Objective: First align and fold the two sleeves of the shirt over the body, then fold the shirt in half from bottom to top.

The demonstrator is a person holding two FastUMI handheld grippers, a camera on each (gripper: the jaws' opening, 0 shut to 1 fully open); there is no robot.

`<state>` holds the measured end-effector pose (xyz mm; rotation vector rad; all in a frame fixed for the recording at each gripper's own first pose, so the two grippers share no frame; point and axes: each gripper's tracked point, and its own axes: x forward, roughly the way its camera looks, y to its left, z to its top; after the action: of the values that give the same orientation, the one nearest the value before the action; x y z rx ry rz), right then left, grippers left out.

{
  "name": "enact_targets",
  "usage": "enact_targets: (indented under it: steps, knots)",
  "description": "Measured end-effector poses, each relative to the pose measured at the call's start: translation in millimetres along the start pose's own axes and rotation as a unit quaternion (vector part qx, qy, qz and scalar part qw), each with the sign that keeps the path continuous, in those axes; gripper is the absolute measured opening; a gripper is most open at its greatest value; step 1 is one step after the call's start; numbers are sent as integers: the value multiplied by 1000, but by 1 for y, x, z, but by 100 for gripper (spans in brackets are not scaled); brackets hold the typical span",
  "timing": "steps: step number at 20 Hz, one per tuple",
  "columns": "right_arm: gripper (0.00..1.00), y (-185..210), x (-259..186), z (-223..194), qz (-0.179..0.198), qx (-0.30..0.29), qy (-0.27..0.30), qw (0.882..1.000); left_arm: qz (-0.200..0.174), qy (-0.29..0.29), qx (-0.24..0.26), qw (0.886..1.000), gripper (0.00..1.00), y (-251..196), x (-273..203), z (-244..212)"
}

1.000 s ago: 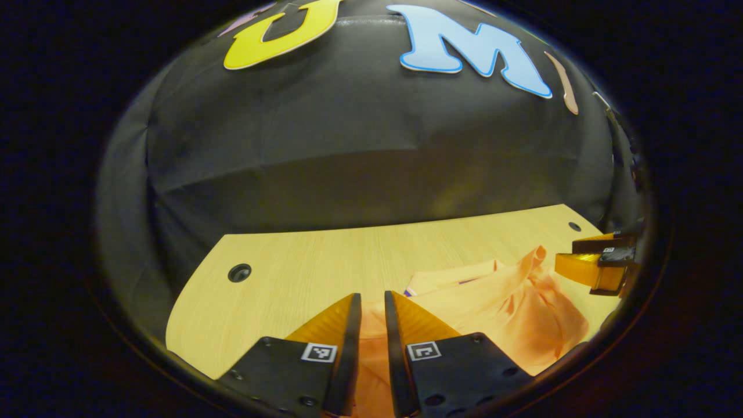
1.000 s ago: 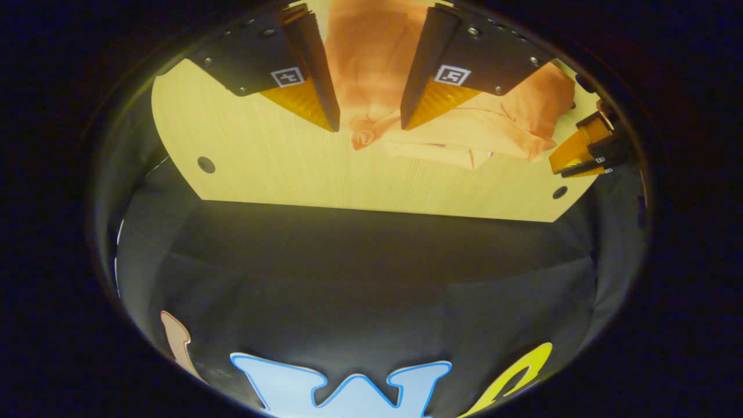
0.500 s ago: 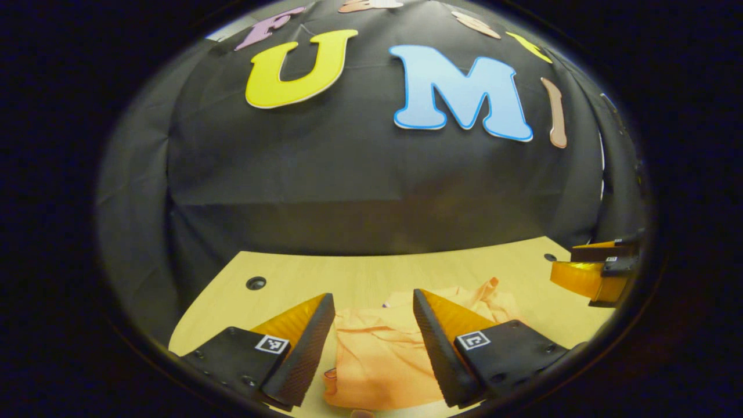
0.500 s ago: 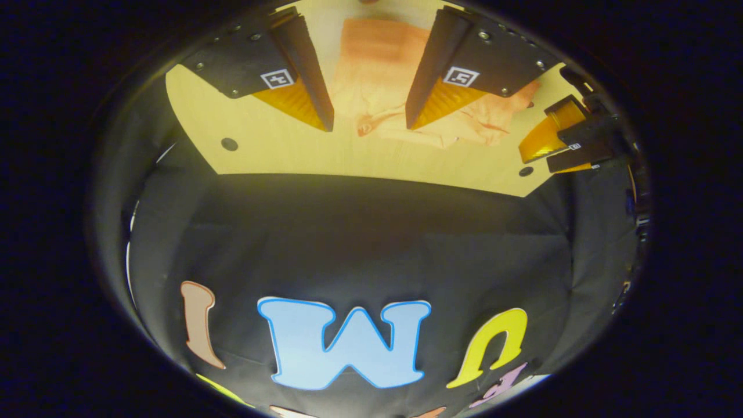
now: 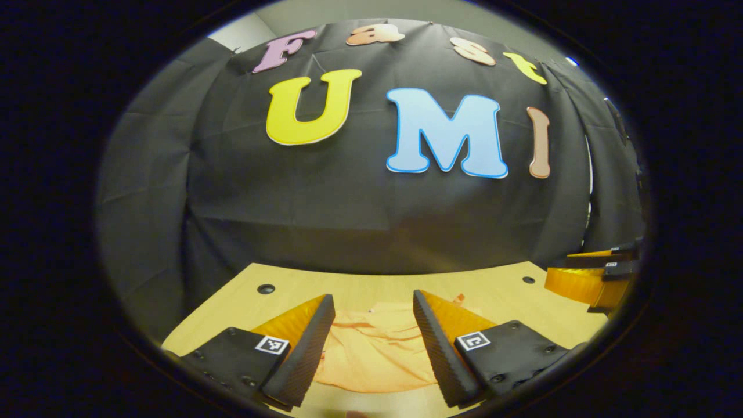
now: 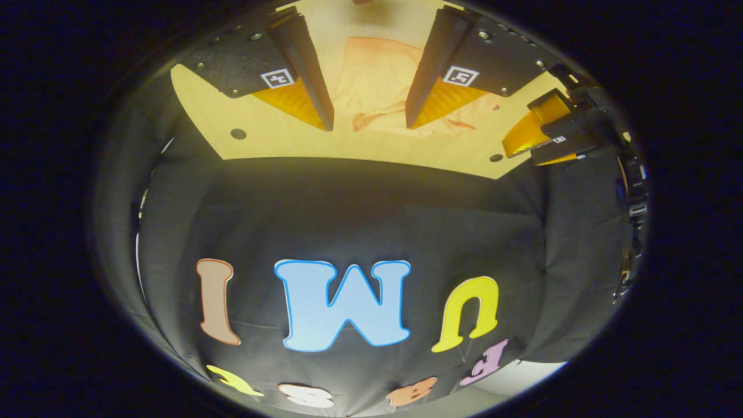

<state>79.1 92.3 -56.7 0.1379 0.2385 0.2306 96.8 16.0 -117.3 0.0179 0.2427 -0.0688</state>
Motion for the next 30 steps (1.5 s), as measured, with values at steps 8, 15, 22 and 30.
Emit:
enact_targets:
  steps: [8,15,22,30]
  knots:
    - [75,16,-43,18,-12,-32,-48,998,-14,-35,-11,999,91,2,-50,20]
    - [76,28,-65,31,-34,-41,-79,995,-3,-66,-21,998,92,20,-94,24]
    - [78,32,-96,35,-63,-22,-97,993,3,-81,-6,997,91,35,-127,35]
    - [78,46,-128,39,-67,-15,-120,990,5,-99,36,994,92,32,-150,49]
